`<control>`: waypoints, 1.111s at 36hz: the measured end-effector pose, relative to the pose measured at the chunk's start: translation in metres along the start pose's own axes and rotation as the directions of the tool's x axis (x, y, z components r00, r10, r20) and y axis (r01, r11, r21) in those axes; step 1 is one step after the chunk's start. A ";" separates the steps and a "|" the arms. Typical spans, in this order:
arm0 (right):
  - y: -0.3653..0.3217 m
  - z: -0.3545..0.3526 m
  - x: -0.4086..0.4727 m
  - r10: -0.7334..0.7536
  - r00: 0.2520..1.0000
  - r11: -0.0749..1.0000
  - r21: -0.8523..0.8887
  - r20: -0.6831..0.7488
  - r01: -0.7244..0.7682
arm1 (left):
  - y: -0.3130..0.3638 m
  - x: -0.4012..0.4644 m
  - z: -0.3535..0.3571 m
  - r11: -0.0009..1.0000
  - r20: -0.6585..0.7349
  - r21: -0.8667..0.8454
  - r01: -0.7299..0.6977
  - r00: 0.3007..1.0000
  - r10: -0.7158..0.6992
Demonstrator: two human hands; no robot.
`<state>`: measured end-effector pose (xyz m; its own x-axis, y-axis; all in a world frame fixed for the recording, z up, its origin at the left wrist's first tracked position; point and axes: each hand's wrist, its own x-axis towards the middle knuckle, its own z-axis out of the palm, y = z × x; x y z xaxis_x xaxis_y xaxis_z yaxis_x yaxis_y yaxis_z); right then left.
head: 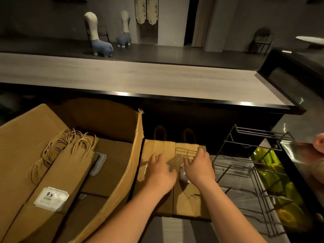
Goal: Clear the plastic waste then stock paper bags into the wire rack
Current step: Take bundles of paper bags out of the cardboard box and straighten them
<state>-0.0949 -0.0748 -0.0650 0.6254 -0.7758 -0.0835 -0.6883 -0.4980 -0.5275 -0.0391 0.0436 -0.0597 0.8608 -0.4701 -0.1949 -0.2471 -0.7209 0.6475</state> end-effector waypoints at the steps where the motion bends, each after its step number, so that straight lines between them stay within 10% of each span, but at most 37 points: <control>1: -0.008 -0.006 0.000 -0.023 1.000 0.999 0.042 -0.002 0.023 | 0.009 -0.002 -0.007 0.996 -0.007 -0.077 -0.043 0.999 0.042; 8: -0.075 -0.048 -0.006 -0.148 0.988 0.867 0.475 -0.038 0.148 | 0.059 -0.016 -0.066 0.892 -0.162 -0.423 -0.158 0.982 0.097; 20: -0.210 -0.048 -0.049 -0.328 0.937 0.675 0.723 0.117 0.146 | -0.006 -0.009 -0.205 0.920 -0.229 -0.375 -0.110 0.973 0.023; 30: -0.309 0.035 -0.069 -0.180 0.734 0.742 0.580 0.655 -0.337 | -0.155 0.017 -0.293 0.898 0.021 -0.200 0.392 0.918 -0.396; 40: -0.303 0.129 -0.074 0.103 0.673 0.947 0.135 0.732 -0.291 | -0.247 0.035 -0.298 0.839 0.215 0.102 0.534 0.812 -0.543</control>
<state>0.1146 0.1829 -0.0079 0.6198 -0.2899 -0.7293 -0.7842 -0.1938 -0.5894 0.1843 0.3572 -0.0073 0.7373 -0.0993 -0.6682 0.2072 -0.9082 0.3636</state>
